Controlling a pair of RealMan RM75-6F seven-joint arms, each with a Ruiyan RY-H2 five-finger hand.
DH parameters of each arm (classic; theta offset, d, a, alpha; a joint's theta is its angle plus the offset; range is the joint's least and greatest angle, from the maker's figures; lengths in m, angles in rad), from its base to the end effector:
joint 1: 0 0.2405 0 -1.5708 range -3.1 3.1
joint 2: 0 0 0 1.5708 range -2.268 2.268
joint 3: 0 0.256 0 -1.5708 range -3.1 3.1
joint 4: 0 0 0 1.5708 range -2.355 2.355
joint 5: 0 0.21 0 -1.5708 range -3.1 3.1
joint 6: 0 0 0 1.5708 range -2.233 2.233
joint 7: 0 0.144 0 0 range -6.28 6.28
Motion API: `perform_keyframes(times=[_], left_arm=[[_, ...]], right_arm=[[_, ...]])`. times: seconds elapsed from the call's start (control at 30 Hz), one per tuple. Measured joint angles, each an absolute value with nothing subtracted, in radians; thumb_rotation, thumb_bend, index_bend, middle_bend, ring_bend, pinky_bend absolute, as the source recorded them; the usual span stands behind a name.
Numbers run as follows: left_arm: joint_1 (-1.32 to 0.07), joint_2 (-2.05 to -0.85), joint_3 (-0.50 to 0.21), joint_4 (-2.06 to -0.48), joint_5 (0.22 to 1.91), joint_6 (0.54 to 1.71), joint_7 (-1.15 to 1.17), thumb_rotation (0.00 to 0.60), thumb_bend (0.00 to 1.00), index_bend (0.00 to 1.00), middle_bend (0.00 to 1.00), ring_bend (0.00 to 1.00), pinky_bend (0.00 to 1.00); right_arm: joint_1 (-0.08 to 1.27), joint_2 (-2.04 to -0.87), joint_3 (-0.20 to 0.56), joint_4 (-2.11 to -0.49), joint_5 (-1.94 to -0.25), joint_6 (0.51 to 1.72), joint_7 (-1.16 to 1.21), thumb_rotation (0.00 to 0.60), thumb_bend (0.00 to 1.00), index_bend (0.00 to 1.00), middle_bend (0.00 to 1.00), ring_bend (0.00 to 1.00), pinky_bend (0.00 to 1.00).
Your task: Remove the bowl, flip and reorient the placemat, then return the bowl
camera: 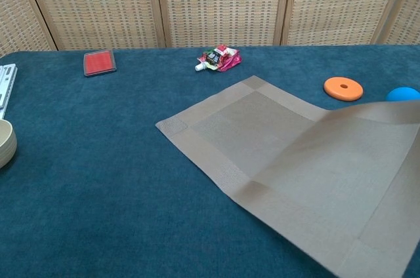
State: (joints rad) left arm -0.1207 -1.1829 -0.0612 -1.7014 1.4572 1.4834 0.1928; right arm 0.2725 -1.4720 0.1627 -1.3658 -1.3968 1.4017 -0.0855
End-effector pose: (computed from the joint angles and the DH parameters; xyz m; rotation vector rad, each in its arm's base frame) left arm -0.2849 0.1916 0.1347 -1.3926 -0.8699 -0.8871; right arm -0.2861 -0.2609 0.0751 1.3563 -0.8734 1.0191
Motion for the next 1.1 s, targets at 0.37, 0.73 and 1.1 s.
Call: perform_keyframes(times=[0.37,0.73,1.1], left_arm=[[-0.133,-1.199,-0.056,-1.681,1.49,1.475,0.18,0.6,0.01,0.14,0.0,0.0,0.0],[-0.193,-1.22,-0.059,-1.706,1.53,1.418,0.261,0.6,0.01,0.14,0.0,0.0,0.0],[-0.374,-1.267,-0.15,-1.743,1.48,1.23,0.425,0.6,0.01,0.15,0.0,0.0,0.0]], right_arm=[[0.333,-1.406,0.312,-1.337,-1.172,1.301,-0.225,0.6,0.32,0.23,0.0,0.0,0.0],[0.209,-1.334,0.243,-1.447,-1.215,1.395,-0.11,0.6,0.23,0.1,0.0,0.0,0.0],[0.147,-1.24,0.192,-1.559,-1.323,1.478,-0.053,0.6,0.22,0.1,0.0,0.0,0.0]])
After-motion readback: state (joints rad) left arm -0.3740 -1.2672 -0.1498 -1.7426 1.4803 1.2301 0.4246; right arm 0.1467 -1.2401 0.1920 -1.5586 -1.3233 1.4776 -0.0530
